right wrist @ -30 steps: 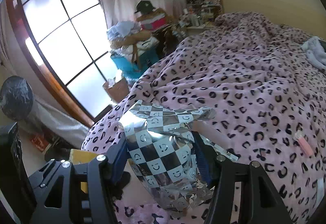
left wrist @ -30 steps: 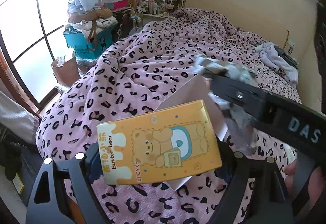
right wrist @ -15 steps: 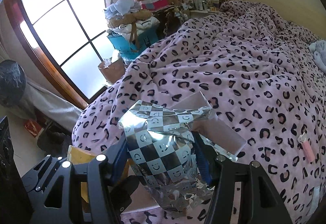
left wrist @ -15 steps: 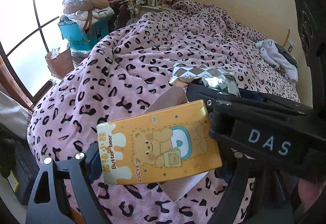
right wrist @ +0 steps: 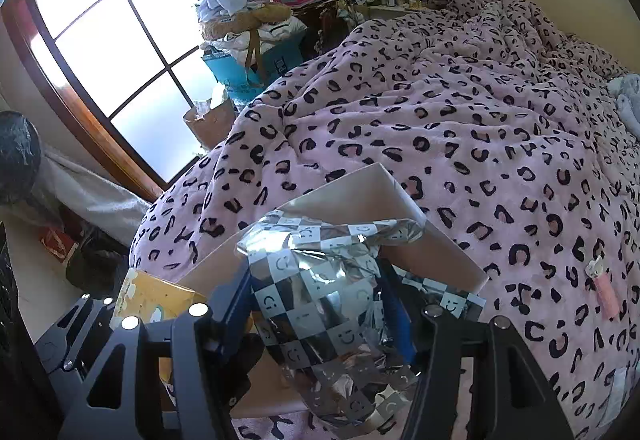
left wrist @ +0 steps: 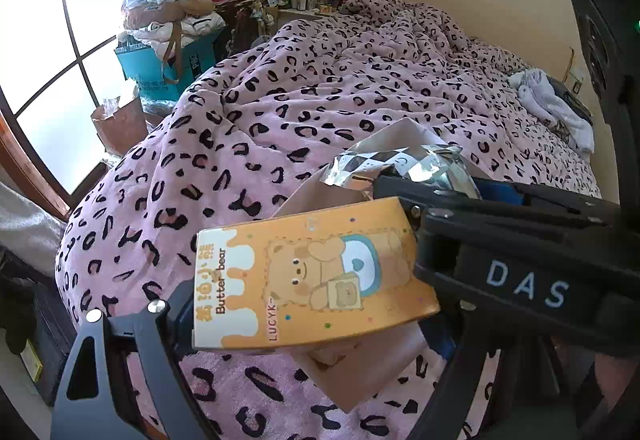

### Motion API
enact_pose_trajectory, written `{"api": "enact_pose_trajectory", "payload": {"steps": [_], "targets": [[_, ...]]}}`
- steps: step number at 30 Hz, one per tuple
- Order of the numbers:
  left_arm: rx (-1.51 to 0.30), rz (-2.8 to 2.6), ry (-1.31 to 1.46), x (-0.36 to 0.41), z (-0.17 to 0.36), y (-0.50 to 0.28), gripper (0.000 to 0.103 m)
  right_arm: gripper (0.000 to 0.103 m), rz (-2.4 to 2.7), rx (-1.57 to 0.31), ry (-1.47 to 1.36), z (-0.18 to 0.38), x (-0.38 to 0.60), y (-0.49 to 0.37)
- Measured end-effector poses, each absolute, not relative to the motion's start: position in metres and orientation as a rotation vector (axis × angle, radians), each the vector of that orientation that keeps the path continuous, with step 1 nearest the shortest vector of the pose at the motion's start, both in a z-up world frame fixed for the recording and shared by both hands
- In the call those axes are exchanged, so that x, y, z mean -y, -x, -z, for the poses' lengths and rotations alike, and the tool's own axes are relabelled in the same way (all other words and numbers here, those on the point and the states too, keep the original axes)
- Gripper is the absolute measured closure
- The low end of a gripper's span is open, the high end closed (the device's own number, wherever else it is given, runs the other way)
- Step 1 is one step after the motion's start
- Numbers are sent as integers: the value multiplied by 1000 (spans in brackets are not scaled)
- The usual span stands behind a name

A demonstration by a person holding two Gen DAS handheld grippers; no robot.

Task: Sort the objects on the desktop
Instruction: 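Carry yellow box with left tool while right tool carries checkered bag to the white box, then open both tools over the white box, dropping yellow box and bag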

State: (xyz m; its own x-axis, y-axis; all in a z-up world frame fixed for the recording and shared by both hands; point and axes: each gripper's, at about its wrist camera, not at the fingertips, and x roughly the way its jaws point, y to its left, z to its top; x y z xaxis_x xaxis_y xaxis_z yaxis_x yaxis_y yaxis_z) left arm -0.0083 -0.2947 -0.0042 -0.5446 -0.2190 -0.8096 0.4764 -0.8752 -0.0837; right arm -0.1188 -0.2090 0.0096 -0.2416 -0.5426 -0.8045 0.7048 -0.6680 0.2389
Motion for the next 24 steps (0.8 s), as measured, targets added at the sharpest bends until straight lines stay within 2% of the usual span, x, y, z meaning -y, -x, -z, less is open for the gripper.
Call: {"api": "enact_pose_trajectory", "payload": {"steps": [9, 13, 24], "targets": [[-452, 2455, -1214, 294, -1, 6, 15, 41, 1963, -170, -1204, -18, 205, 123], [-472, 2491, -1190, 295, -6, 1, 8, 39, 1941, -109, -1215, -22, 202, 129], [-483, 2487, -1174, 300, -9, -7, 8, 39, 1981, -78, -1191, -33, 190, 127]]}}
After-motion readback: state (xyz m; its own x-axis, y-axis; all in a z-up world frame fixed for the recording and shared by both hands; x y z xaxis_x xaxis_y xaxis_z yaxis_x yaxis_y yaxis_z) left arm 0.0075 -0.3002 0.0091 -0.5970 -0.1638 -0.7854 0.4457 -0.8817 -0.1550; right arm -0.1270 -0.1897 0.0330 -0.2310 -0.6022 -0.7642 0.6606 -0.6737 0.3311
